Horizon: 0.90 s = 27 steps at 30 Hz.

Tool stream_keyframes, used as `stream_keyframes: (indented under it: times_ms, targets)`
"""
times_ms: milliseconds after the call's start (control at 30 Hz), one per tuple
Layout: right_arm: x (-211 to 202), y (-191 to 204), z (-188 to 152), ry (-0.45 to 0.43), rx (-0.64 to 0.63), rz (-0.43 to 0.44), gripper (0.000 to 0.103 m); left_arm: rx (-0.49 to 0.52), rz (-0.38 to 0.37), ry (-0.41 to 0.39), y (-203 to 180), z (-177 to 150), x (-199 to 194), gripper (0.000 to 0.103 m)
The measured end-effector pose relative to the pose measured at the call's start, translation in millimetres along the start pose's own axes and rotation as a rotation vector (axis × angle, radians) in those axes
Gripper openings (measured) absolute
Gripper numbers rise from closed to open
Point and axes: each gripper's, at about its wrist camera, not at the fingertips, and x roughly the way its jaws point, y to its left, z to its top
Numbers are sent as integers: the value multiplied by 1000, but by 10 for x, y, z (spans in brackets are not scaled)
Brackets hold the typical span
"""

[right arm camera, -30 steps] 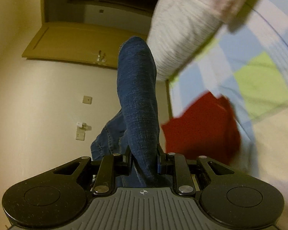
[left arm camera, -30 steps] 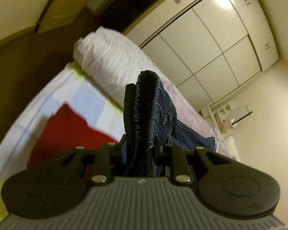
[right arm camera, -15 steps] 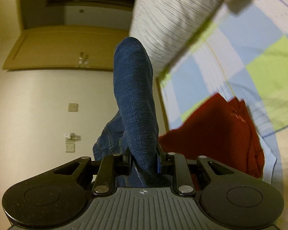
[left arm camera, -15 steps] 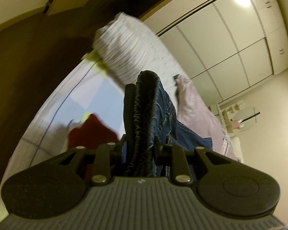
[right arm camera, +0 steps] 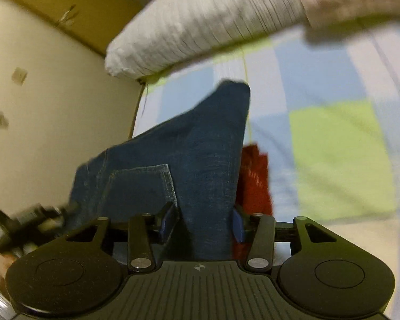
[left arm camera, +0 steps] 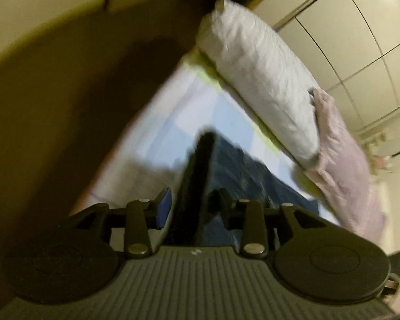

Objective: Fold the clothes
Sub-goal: 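Carry the folded jeans with both grippers and lower them onto the red clothes stack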

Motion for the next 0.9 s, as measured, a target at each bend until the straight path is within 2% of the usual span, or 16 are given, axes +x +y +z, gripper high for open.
stream_keyframes:
  times_ms: [67, 133, 167, 267, 367, 433, 567, 667, 733, 900]
  targets:
    - [-115, 19, -46, -39, -22, -27, 47, 55, 72, -70, -90, 23, -250, 23]
    - [-231, 56, -90, -81, -51, -47, 47, 152, 57, -93, -296, -62, -476, 7]
    - [-294, 109, -123, -95, -82, -52, 47, 204, 40, -99, -409, -117, -579, 7]
    - [-449, 333, -283, -101, -198, -51, 47, 361, -11, -33, -746, -433, -663, 6]
    - [-344, 519, -494, -59, -298, -80, 47, 491, 80, 40, -821, -794, -439, 6]
    - [-238, 582, -645, -24, -337, -122, 47, 500, 172, 69, -683, -963, -231, 5]
    - [-91, 611, -853, 16, -389, -169, 47, 461, 232, 63, -443, -1076, -44, 6]
    - [4, 682, -946, 13, -450, -182, 47, 432, 215, 40, -368, -1089, -34, 6]
    - [141, 714, -977, 36, -489, -221, 47, 452, 210, 36, -353, -1092, 8, 6]
    - [265, 757, -982, 61, -490, -248, 47, 454, 211, 35, -431, -1068, -36, 6]
